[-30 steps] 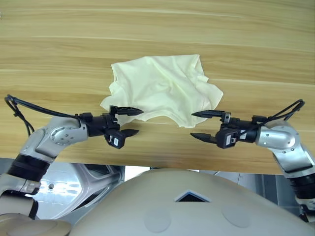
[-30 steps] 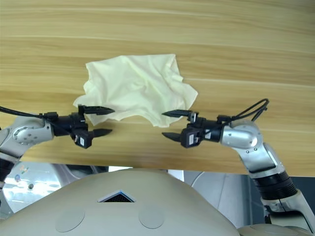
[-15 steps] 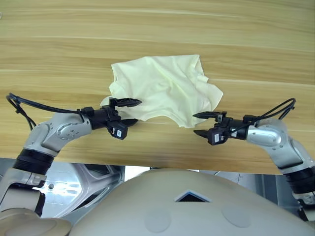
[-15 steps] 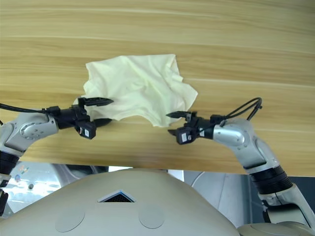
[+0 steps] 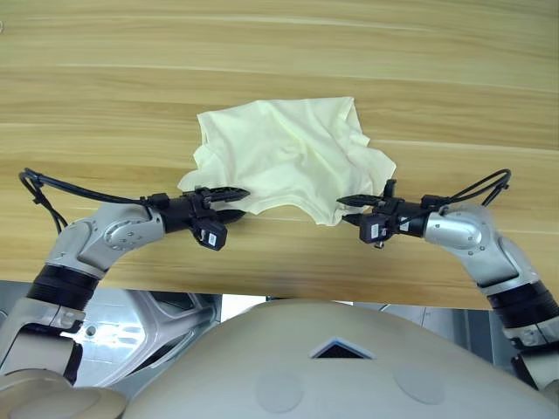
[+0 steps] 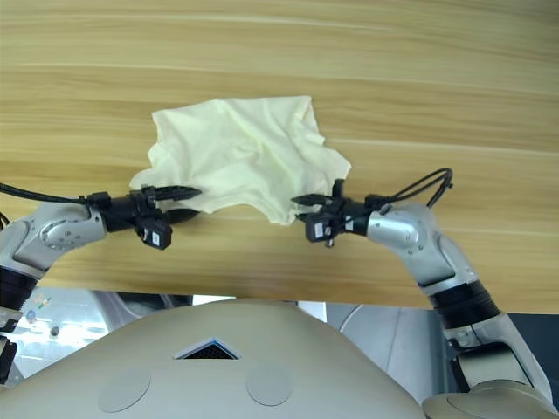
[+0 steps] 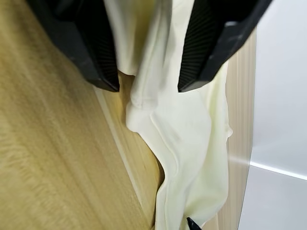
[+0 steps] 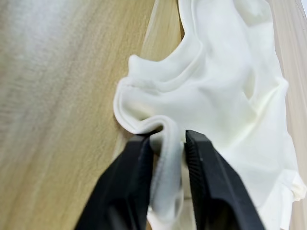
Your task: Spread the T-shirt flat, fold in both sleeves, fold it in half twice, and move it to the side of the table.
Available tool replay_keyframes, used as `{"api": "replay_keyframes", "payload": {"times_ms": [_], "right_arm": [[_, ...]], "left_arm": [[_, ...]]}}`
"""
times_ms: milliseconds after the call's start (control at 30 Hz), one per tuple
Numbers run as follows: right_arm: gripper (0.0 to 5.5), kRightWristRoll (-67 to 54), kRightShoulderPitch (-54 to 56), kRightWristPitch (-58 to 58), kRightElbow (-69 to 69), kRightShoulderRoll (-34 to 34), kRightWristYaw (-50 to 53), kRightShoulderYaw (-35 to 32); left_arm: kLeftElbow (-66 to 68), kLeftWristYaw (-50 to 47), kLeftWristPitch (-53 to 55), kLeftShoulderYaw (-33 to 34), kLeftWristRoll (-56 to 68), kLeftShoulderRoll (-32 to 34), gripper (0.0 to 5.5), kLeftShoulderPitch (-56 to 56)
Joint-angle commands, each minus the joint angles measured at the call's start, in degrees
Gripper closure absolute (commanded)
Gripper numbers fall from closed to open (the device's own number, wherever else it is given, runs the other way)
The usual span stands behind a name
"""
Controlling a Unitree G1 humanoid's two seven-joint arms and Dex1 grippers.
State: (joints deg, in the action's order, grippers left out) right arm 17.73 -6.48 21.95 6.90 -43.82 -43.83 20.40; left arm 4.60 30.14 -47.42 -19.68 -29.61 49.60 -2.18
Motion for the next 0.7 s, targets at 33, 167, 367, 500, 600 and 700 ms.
{"api": "replay_keyframes", "payload": {"times_ms": [33, 167, 367, 500, 600, 700], "right_arm": [[5.09, 0.8, -0.1, -0.3, -0.4, -0.4, -0.6, 0.5], [5.5, 0.5, -0.4, 0.1, 0.0, -0.6, -0.6, 0.5], [5.5, -0.4, -0.5, 0.3, 0.5, -1.0, -0.4, -0.4], [5.5, -3.0, 0.2, 0.6, 1.1, -1.3, 1.5, -4.4], [5.5, -8.3, 4.8, -0.5, 0.9, -1.2, 5.5, -14.0], [5.5, -11.7, 12.5, -1.0, -1.3, 0.8, 11.2, -21.5]], "left_arm": [[0.6, 0.1, -0.3, 0.0, -0.7, 0.0, 3.96, 1.3], [1.3, -0.4, -0.1, 0.0, -1.4, -0.4, 4.6, 1.9], [2.9, -1.8, -0.5, 0.2, -2.1, -1.0, 5.49, 2.6], [4.4, -2.1, -1.4, 1.5, 2.2, -0.7, 5.49, 4.1], [4.9, -0.4, -2.9, 5.9, 14.7, 1.5, 5.49, 10.4], [9.7, 0.6, -4.2, 10.7, 22.5, 2.9, 5.49, 21.0]]}}
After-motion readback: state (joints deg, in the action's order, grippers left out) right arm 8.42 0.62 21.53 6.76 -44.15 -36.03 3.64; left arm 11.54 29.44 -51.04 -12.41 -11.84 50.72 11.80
